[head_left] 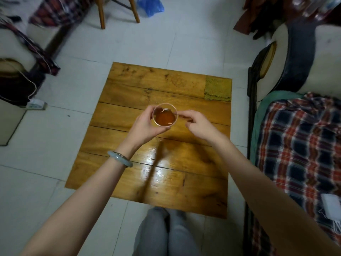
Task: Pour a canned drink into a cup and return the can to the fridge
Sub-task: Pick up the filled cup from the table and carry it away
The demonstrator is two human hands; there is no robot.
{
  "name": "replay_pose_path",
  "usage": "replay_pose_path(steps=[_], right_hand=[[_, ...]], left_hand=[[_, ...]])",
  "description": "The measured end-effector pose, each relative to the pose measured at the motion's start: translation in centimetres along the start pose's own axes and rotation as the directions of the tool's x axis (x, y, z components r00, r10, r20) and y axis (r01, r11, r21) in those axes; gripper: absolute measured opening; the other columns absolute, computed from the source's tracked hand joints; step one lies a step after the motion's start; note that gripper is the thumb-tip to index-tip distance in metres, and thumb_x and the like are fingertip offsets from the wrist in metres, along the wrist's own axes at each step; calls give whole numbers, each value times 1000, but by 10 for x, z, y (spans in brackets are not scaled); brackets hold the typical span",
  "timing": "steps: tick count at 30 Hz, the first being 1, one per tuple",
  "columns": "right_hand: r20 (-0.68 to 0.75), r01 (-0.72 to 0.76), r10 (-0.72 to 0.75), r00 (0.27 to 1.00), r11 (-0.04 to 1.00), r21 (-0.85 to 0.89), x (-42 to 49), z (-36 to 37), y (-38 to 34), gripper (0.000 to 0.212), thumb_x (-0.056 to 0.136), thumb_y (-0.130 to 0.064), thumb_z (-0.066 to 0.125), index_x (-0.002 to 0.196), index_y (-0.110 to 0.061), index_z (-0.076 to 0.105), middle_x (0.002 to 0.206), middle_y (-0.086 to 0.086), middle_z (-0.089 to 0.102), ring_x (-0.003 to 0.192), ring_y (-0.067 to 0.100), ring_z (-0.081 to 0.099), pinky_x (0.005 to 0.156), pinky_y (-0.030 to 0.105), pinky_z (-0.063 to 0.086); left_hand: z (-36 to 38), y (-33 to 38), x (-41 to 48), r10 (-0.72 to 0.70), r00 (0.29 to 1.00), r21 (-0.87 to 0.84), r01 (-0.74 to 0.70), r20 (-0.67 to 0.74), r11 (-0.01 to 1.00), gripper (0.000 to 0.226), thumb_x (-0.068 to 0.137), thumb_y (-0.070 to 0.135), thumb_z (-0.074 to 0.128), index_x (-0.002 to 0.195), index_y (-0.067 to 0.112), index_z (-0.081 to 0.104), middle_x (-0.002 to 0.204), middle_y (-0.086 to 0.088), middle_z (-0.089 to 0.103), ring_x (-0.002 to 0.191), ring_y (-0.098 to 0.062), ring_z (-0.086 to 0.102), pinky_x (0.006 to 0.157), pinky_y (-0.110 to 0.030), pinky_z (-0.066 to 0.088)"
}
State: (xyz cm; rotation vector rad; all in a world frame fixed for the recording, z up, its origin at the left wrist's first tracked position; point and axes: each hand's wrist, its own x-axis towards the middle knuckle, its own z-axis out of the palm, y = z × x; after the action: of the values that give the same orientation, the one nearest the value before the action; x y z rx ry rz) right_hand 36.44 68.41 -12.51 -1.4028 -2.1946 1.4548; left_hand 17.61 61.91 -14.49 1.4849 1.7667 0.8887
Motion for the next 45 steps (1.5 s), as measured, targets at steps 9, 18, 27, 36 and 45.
replay_pose_path(steps=[9,18,27,36,45], right_hand=[[127,211,-230,965,967,145,-35,8,-136,54,82,14,42,126,-12,57,129,5,59,121,15,52,100,20,36],[393,293,-370,842,925,243,-40,104,-238,47,83,11,47,122,-12,60,120,4,65,113,14,59,103,34,43],[690,250,-381,615,924,288,-58,269,-346,49,82,16,42,122,-9,56,116,9,63,111,18,58,98,27,44],[757,240,-378,533,925,294,-71,440,-449,47,82,18,41,122,-3,55,113,13,63,109,20,58,98,30,44],[771,174,-370,518,928,329,-66,546,-533,47,83,19,36,113,-10,57,107,12,62,105,20,57,92,28,46]], left_hand=[[-107,49,-73,-20,970,-87,-2,-244,996,68,55,43,86,113,36,51,110,21,60,104,5,56,84,-15,43],[-203,23,-191,-187,834,-131,138,-519,982,58,54,44,85,101,46,52,103,24,61,100,8,56,80,-3,39],[-293,-47,-335,-382,586,-277,265,-714,924,60,46,53,82,99,43,55,101,24,62,95,8,57,77,-5,39],[-413,-129,-452,-435,474,-309,322,-766,895,59,53,39,88,102,42,55,105,20,63,97,9,57,79,-3,39],[-510,-189,-505,-456,413,-358,295,-788,886,59,57,29,89,103,42,54,109,18,62,105,3,57,83,-5,40]])
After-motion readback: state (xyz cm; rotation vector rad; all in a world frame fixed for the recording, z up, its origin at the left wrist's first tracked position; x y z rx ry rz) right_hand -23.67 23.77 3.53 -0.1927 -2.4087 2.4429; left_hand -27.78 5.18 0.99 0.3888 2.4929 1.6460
